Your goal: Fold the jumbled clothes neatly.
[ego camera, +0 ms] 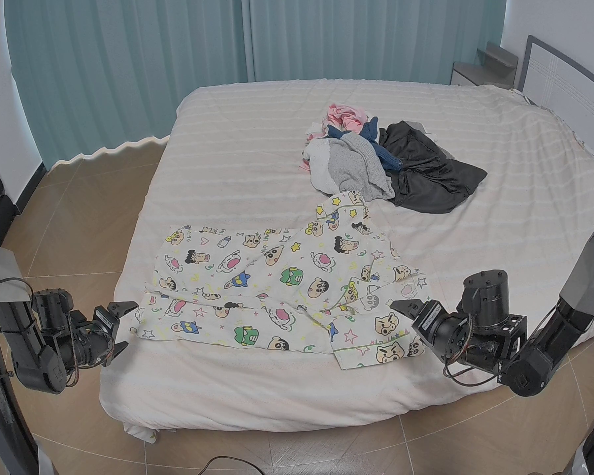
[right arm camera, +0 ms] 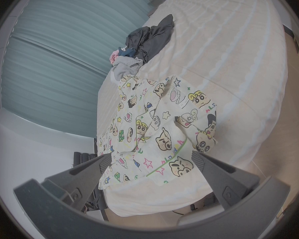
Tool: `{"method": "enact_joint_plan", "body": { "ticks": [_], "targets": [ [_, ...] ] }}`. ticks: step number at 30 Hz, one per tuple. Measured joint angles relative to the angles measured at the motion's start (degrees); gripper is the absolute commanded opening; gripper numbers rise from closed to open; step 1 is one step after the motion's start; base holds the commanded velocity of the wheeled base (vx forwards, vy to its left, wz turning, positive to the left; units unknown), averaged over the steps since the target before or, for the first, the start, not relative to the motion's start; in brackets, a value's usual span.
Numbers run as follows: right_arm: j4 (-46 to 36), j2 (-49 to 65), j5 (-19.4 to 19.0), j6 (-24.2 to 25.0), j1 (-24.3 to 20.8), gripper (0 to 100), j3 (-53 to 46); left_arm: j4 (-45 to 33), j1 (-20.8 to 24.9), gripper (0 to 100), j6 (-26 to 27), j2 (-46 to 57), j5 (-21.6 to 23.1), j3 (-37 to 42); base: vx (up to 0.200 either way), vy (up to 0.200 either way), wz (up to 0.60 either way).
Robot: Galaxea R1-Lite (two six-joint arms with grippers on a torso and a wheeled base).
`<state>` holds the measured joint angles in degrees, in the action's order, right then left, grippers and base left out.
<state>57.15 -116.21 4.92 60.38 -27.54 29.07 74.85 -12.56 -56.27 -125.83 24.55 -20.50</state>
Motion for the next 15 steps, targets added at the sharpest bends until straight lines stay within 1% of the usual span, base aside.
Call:
{"method": "enact_joint_plan", "body": {
  "ticks": [5,11,15],
  "targets": [
    [1.65,1.91,0.18,-0.94,-0.27,100,-2.32,0.04,-0.17,100,1.06,0.17,-0.04,-0.02,0.000,0.000,0.00],
    [4.11,3.34,0.44,-4.24,-0.55,100,-5.13,1.07,-1.00,100,1.07,0.30,-0.33,-0.18,0.200,0.000,0.00],
    [7.12,3.71,0.60,-5.23,-0.62,100,-6.97,1.97,-1.44,100,1.07,0.23,-0.30,-0.07,0.200,0.000,0.00]
  ]
}}
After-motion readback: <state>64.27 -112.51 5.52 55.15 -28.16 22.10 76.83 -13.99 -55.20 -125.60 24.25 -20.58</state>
